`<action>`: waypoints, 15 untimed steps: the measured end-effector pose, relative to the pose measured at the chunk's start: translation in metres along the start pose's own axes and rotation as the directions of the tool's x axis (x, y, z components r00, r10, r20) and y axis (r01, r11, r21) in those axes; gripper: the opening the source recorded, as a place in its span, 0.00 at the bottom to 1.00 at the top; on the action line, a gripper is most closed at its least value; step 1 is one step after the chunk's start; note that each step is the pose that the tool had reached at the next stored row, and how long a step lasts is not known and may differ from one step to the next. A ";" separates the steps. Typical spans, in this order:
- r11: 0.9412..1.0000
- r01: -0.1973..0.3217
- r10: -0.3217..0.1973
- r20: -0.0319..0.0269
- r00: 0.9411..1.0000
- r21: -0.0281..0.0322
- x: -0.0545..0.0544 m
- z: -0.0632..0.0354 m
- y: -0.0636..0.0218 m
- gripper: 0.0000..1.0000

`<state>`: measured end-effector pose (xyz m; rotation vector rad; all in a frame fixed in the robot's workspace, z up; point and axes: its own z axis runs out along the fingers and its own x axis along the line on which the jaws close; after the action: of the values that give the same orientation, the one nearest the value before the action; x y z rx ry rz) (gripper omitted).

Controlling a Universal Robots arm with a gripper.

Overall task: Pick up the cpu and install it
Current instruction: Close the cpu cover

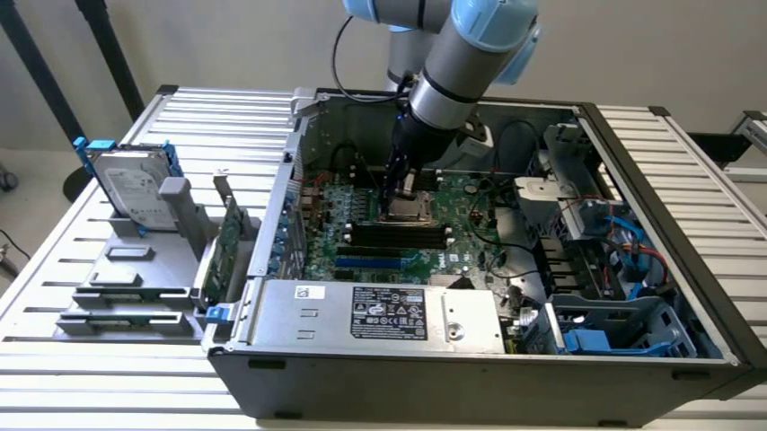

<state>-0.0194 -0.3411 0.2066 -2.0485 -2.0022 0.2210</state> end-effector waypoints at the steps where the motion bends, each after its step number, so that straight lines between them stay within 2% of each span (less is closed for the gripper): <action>1: 1.000 0.000 0.000 0.000 1.000 0.000 0.000 0.0011 0.0002 0.11; 11: 1.000 0.001 -0.001 -0.003 1.000 0.000 -0.001 0.0093 0.0007 0.11; 15: 1.000 0.002 -0.002 -0.008 1.000 0.000 -0.001 0.0069 -0.0003 0.11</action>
<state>-0.0217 -0.3410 0.2001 -2.0436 -1.9998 0.2125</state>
